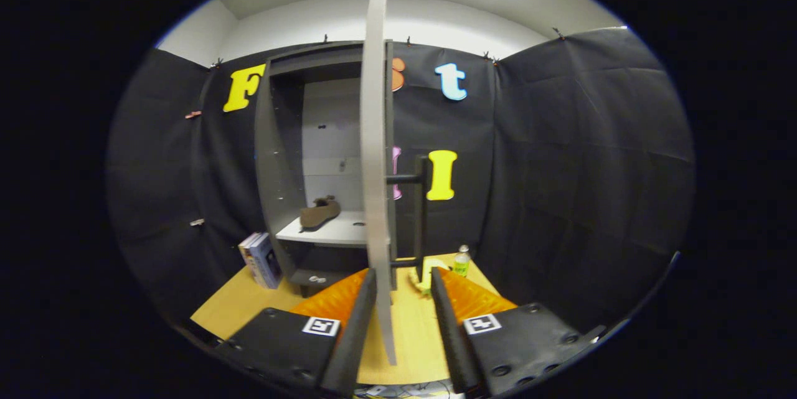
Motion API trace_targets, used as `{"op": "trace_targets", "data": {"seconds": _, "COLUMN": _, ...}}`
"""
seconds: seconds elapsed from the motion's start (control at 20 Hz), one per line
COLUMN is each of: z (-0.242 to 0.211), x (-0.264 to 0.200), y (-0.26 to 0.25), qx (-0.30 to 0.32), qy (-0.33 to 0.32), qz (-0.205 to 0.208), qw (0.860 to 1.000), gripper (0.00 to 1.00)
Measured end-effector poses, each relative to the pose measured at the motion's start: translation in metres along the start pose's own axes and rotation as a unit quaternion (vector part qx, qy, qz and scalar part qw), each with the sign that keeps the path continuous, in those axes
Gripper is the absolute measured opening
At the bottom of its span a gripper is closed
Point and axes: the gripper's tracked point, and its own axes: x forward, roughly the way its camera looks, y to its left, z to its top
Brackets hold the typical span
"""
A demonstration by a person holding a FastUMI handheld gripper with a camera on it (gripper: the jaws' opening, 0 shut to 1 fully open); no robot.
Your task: Open the shoe cabinet door, grab the shoes and put them into the shoe cabinet, then close the shoe cabinet door.
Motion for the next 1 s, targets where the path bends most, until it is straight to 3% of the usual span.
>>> {"op": "trace_targets", "data": {"seconds": 0.1, "z": -0.030, "x": -0.004, "y": 0.031, "qx": -0.008, "qy": 0.024, "qz": 0.029, "qw": 0.999, "gripper": 0.85}}
{"op": "trace_targets", "data": {"seconds": 0.25, "z": -0.086, "x": 0.010, "y": 0.076, "qx": -0.001, "qy": 0.078, "qz": 0.061, "qw": 0.995, "gripper": 1.00}}
{"op": "trace_targets", "data": {"seconds": 0.6, "z": -0.209, "x": 0.102, "y": 0.165, "qx": 0.067, "qy": 0.184, "qz": 0.087, "qw": 0.977, "gripper": 0.99}}
{"op": "trace_targets", "data": {"seconds": 1.0, "z": -0.330, "x": 0.194, "y": 0.206, "qx": 0.079, "qy": 0.280, "qz": 0.078, "qw": 0.953, "gripper": 0.99}}
